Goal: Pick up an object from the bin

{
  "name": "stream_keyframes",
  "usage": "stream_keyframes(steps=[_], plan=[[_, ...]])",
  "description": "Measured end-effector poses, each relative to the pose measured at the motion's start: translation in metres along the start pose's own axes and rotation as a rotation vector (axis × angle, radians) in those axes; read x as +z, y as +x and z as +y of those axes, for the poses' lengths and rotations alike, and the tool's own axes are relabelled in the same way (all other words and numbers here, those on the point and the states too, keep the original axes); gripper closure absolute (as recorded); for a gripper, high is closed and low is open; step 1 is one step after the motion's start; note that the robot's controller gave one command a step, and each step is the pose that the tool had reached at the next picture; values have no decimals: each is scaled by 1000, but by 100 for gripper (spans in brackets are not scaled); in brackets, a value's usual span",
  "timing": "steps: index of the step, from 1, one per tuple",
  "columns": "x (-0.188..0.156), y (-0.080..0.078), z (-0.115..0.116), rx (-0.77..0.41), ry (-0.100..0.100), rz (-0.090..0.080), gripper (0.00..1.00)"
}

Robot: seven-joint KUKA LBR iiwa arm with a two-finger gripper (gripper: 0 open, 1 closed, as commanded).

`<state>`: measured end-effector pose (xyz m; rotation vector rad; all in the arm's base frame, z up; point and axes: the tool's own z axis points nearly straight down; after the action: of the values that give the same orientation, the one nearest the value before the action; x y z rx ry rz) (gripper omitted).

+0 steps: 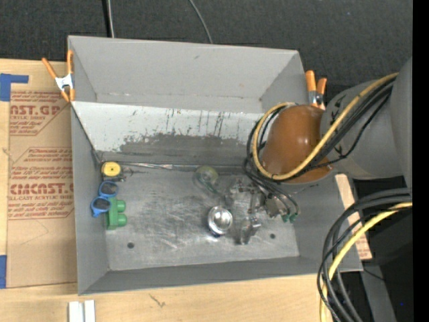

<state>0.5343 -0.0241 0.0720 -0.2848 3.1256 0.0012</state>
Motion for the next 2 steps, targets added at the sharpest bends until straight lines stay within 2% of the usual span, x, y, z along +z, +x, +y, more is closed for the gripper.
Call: stream_keyframes(steps=[1,2], plan=[[-5,-30,50,-53,0,1,0],[-7,-31,49,-49,-1,-6,100]])
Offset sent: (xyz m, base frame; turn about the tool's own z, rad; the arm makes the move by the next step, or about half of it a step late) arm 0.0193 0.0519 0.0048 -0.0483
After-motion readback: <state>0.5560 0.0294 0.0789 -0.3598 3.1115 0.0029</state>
